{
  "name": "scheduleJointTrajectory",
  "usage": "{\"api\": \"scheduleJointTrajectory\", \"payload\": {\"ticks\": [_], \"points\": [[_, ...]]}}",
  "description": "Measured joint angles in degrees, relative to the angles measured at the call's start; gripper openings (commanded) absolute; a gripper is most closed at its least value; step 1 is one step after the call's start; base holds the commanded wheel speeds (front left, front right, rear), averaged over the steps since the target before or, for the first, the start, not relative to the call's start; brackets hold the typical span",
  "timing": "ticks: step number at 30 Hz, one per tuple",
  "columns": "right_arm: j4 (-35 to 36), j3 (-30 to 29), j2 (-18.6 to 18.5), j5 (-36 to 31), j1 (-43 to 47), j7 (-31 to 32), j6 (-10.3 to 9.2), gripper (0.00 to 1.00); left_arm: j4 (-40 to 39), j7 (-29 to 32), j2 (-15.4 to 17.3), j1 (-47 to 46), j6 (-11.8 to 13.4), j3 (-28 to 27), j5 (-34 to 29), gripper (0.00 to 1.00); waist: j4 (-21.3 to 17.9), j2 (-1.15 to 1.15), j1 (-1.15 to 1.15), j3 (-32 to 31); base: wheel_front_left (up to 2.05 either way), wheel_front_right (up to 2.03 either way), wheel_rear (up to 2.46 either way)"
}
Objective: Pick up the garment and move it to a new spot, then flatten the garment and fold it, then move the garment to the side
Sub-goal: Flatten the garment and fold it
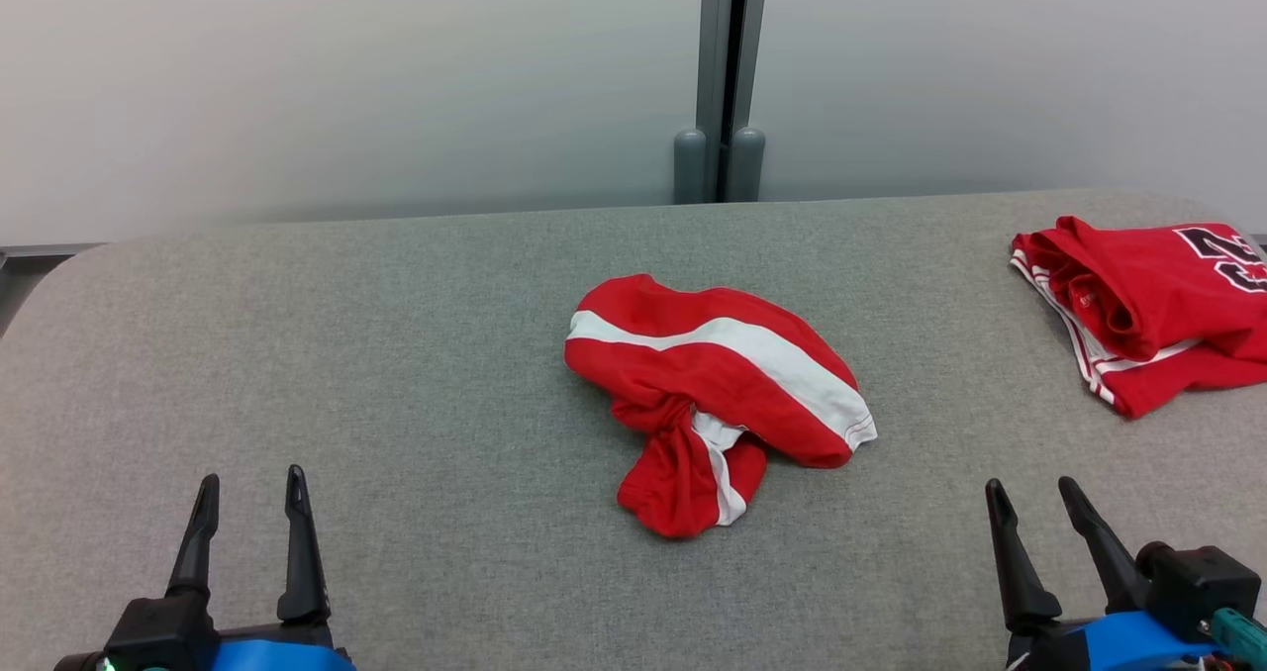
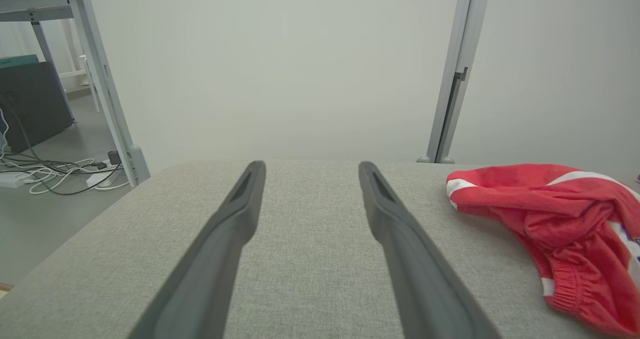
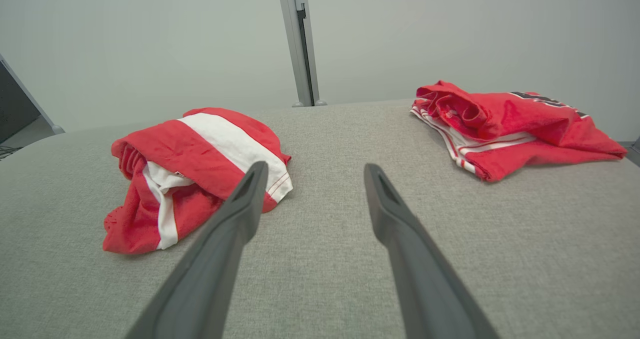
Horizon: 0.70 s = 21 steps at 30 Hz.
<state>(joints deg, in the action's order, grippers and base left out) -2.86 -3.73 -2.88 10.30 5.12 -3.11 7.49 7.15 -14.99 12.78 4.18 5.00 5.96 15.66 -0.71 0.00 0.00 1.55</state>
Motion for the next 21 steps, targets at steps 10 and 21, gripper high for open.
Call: {"api": "scheduleJointTrajectory", "payload": {"ticks": [10, 21], "points": [[-3.1, 3.4, 0.0, -2.5, -11.3, 1.1, 0.00, 1.00, 0.2, 0.0, -0.7, -1.7, -0.6, 0.2, -0.6, 1.00, 1.1, 0.00, 0.00, 1.2, 0.00, 0.00, 0.00], [-21.3, 2.5, -3.2, -3.8, -22.5, -0.2, 0.00, 1.00, 1.2, 0.0, -2.6, -5.9, -1.8, 1.8, -1.8, 1.00, 6.4, 0.00, 0.00, 4.9, 0.00, 0.00, 0.00]]}}
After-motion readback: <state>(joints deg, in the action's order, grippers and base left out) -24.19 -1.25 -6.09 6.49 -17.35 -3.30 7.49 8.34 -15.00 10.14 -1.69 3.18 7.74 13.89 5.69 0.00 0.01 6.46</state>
